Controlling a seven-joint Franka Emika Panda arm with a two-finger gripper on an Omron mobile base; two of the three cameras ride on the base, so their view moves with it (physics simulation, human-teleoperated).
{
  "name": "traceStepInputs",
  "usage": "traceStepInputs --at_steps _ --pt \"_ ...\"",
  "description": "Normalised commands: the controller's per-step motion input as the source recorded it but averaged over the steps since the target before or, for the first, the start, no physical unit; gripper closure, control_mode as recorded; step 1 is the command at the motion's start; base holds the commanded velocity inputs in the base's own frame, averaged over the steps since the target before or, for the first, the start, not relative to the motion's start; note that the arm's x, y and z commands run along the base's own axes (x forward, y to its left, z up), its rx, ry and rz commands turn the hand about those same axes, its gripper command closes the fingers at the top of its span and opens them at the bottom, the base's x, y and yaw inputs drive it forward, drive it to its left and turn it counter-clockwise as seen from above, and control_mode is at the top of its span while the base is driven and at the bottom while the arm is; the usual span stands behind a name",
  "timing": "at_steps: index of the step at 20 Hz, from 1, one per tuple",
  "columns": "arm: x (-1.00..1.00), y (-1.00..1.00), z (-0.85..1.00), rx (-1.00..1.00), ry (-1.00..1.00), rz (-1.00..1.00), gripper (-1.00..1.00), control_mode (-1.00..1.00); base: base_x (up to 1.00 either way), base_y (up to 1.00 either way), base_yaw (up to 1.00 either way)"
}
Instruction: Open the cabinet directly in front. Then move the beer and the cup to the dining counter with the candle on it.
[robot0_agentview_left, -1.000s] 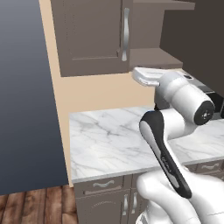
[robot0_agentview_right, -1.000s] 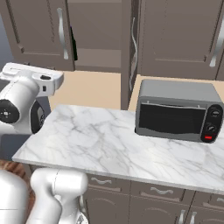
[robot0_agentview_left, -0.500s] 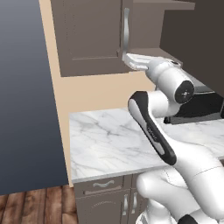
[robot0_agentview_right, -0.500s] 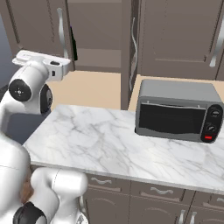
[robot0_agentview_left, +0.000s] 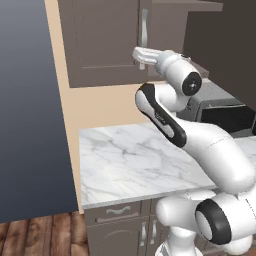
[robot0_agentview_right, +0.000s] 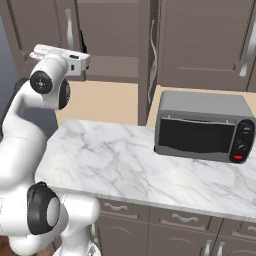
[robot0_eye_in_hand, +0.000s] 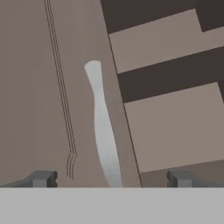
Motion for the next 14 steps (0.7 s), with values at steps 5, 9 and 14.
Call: traceStepInputs --at_steps 5,9,14 --pt "0.78 0.26 0.05 -0.02 0.00 0.01 -1.00 -1.00 0.00 0.00 0.00" --pt "0.87 0.09 0.03 -0.01 0.00 0.00 -1.00 -1.00 0.00 0.00 0.00" --pt "0.96 0.00 0.00 0.00 0.10 0.00 -1.00 -1.00 0.00 0.00 0.00"
